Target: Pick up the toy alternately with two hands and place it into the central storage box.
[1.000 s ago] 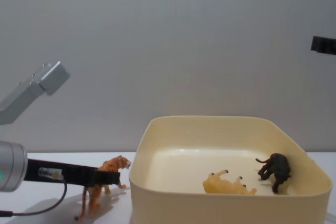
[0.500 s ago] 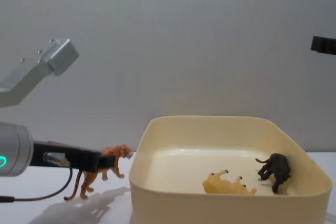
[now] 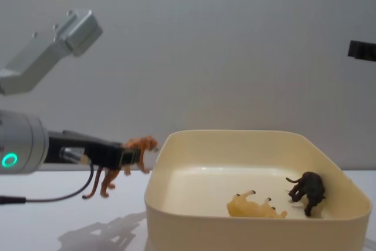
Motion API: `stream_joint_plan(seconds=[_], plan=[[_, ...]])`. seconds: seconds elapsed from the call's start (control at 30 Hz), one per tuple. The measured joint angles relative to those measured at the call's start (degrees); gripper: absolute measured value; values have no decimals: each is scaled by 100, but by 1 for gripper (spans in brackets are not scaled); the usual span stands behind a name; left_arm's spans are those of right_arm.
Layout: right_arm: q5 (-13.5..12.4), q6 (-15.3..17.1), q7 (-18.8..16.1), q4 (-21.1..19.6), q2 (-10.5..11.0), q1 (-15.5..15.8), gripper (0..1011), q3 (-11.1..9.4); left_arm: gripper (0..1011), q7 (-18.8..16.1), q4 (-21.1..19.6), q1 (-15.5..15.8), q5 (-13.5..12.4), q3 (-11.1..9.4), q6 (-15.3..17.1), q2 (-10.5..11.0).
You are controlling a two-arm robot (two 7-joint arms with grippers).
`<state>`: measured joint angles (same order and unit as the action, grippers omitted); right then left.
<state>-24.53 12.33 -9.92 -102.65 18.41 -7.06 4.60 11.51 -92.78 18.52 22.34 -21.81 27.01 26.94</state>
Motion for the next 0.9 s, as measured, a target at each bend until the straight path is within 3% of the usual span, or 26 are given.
stream_joint_plan(seconds=[0.53, 0.9], plan=[[0, 0, 0, 0, 0, 0, 1001, 0, 287, 399, -423, 289, -738, 24, -212, 17], [0, 0, 0, 0, 0, 0, 1001, 0, 287, 1285, -197, 752, -1208, -17, -412, -151]])
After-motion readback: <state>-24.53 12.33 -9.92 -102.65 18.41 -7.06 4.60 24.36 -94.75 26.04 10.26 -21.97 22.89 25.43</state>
